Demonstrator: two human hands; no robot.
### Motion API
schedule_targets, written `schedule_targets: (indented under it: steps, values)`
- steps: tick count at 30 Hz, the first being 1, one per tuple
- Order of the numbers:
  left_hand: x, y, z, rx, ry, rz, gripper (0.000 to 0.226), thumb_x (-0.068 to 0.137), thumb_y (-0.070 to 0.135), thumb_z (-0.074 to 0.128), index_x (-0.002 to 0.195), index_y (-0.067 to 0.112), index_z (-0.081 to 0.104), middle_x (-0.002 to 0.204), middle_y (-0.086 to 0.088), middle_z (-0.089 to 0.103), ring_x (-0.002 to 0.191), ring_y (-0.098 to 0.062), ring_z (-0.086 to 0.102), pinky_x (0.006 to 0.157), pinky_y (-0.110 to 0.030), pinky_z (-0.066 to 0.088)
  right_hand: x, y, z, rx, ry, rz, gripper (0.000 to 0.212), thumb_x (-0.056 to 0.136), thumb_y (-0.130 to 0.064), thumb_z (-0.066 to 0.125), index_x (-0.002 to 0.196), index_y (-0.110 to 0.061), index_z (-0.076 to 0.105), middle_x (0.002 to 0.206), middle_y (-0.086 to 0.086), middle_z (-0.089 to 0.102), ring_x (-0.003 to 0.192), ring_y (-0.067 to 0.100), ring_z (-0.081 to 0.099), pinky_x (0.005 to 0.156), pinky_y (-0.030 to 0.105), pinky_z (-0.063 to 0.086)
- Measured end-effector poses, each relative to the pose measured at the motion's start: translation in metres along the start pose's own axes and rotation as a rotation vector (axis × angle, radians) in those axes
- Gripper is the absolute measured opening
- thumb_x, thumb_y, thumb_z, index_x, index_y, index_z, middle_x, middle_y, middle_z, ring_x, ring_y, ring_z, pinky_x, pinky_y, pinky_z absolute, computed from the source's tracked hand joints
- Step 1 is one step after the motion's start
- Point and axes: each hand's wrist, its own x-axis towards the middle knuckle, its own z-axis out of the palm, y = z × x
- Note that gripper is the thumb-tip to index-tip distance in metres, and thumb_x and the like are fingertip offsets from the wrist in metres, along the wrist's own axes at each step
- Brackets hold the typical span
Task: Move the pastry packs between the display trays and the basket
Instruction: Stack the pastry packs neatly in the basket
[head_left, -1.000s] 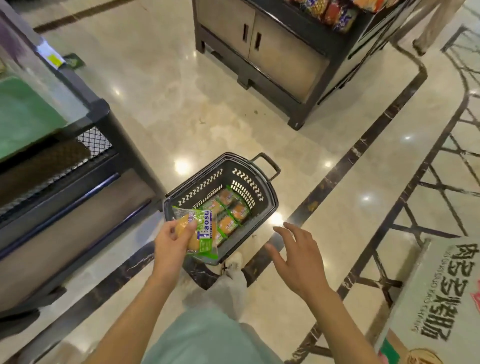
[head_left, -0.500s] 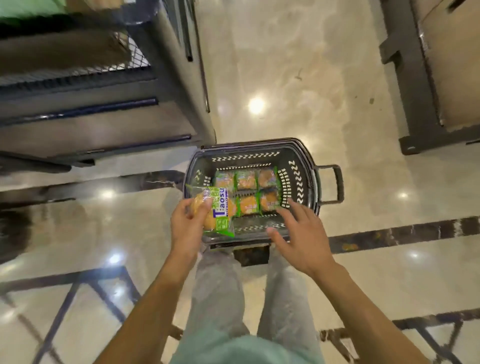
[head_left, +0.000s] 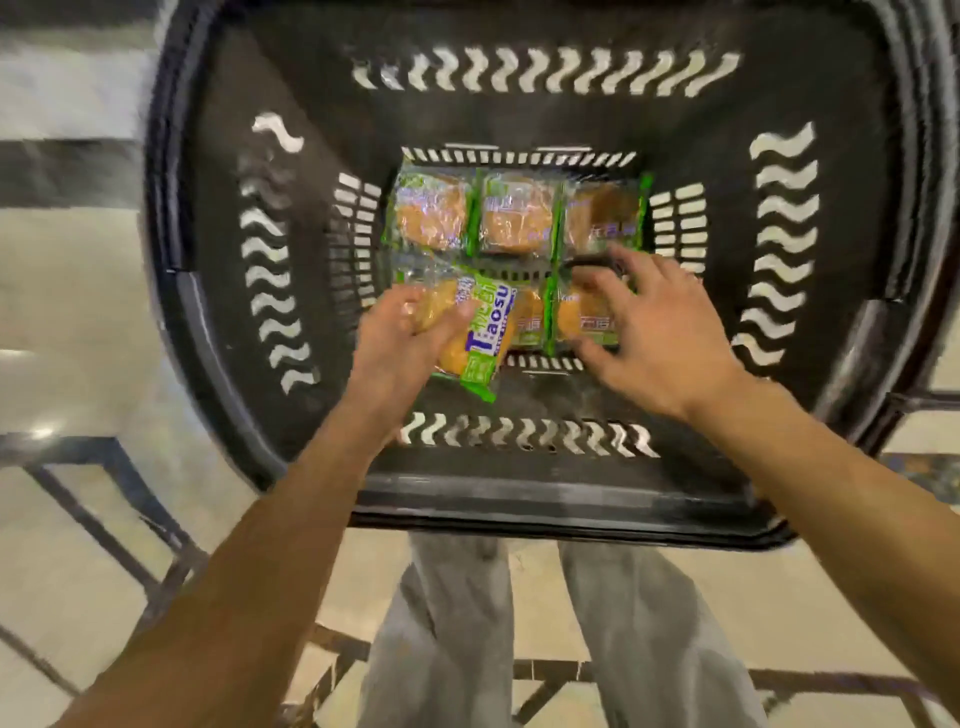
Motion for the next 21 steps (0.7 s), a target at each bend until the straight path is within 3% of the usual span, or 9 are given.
schedule_targets:
  steps: [2, 5, 7, 10, 12, 14, 16, 21]
  values:
    - [0.038, -0.030, 0.010, 0.082, -0.078, 0.004, 0.036, 0.078, 0.030, 0.087, 0.103, 0.017, 0.066, 0.095, 0.002, 0.076, 0.085, -0.007, 0.070, 0.082, -0.035, 0.058, 0.020, 0.011, 0.026, 0.005, 0.021, 0.001, 0.075, 0.085, -0.066, 0.034, 0.141, -0.019, 0.049, 0.150, 0.019, 0.043, 0.132, 0.043, 0.043, 0.110, 0.054, 0.037]
    - [0.078, -0.049, 0.022, 0.164, -0.193, 0.042, 0.050, 0.073, 0.032, 0.088, 0.110, 0.007, 0.064, 0.106, -0.013, 0.074, 0.094, -0.020, 0.071, 0.092, -0.044, 0.057, 0.035, 0.023, 0.048, 0.035, 0.055, -0.003, 0.075, 0.085, -0.065, 0.037, 0.142, -0.018, 0.049, 0.149, 0.021, 0.043, 0.133, 0.045, 0.042, 0.109, 0.057, 0.038]
    - [0.099, -0.050, 0.028, 0.308, -0.288, 0.088, 0.040, 0.076, 0.039, 0.088, 0.103, 0.019, 0.066, 0.096, -0.006, 0.074, 0.086, -0.018, 0.071, 0.085, -0.045, 0.060, 0.040, 0.027, 0.054, 0.039, 0.065, -0.006, 0.076, 0.084, -0.066, 0.037, 0.144, -0.020, 0.048, 0.150, 0.021, 0.042, 0.136, 0.044, 0.040, 0.110, 0.057, 0.036]
    - [0.120, -0.043, 0.045, 0.606, -0.395, 0.200, 0.051, 0.065, 0.071, 0.080, 0.101, 0.039, 0.065, 0.099, 0.001, 0.073, 0.092, -0.024, 0.070, 0.085, -0.047, 0.058, 0.043, 0.029, 0.057, 0.072, 0.088, -0.011, 0.075, 0.083, -0.066, 0.038, 0.143, -0.022, 0.048, 0.151, 0.019, 0.042, 0.139, 0.042, 0.038, 0.112, 0.056, 0.035]
    - [0.128, -0.037, 0.060, 0.928, -0.463, 0.325, 0.048, 0.077, 0.066, 0.074, 0.115, 0.038, 0.064, 0.109, 0.000, 0.070, 0.100, -0.025, 0.065, 0.085, -0.036, 0.052, 0.043, 0.030, 0.056, 0.099, 0.103, -0.006, 0.074, 0.083, -0.066, 0.038, 0.143, -0.024, 0.048, 0.151, 0.018, 0.042, 0.139, 0.042, 0.038, 0.113, 0.056, 0.034]
    - [0.135, -0.034, 0.074, 1.255, -0.443, 0.479, 0.052, 0.087, 0.059, 0.068, 0.128, 0.029, 0.059, 0.120, -0.008, 0.061, 0.111, -0.030, 0.058, 0.087, -0.037, 0.046, 0.043, 0.032, 0.057, 0.116, 0.109, 0.002, 0.073, 0.083, -0.067, 0.039, 0.143, -0.026, 0.048, 0.152, 0.018, 0.042, 0.140, 0.041, 0.037, 0.113, 0.055, 0.033]
    - [0.136, -0.036, 0.084, 1.415, -0.418, 0.545, 0.060, 0.089, 0.060, 0.064, 0.135, 0.023, 0.055, 0.127, -0.014, 0.052, 0.119, -0.035, 0.051, 0.095, -0.043, 0.044, 0.043, 0.033, 0.058, 0.127, 0.111, 0.014, 0.073, 0.082, -0.067, 0.038, 0.144, -0.027, 0.047, 0.153, 0.017, 0.041, 0.141, 0.040, 0.036, 0.114, 0.055, 0.033]
    - [0.131, -0.057, 0.092, 1.487, -0.403, 0.492, 0.075, 0.093, 0.061, 0.058, 0.152, 0.022, 0.033, 0.146, -0.014, 0.039, 0.137, -0.034, 0.036, 0.108, -0.047, 0.033, 0.039, 0.033, 0.056, 0.132, 0.123, 0.021, 0.073, 0.084, -0.065, 0.040, 0.145, -0.027, 0.046, 0.155, 0.015, 0.038, 0.142, 0.039, 0.034, 0.115, 0.052, 0.031]
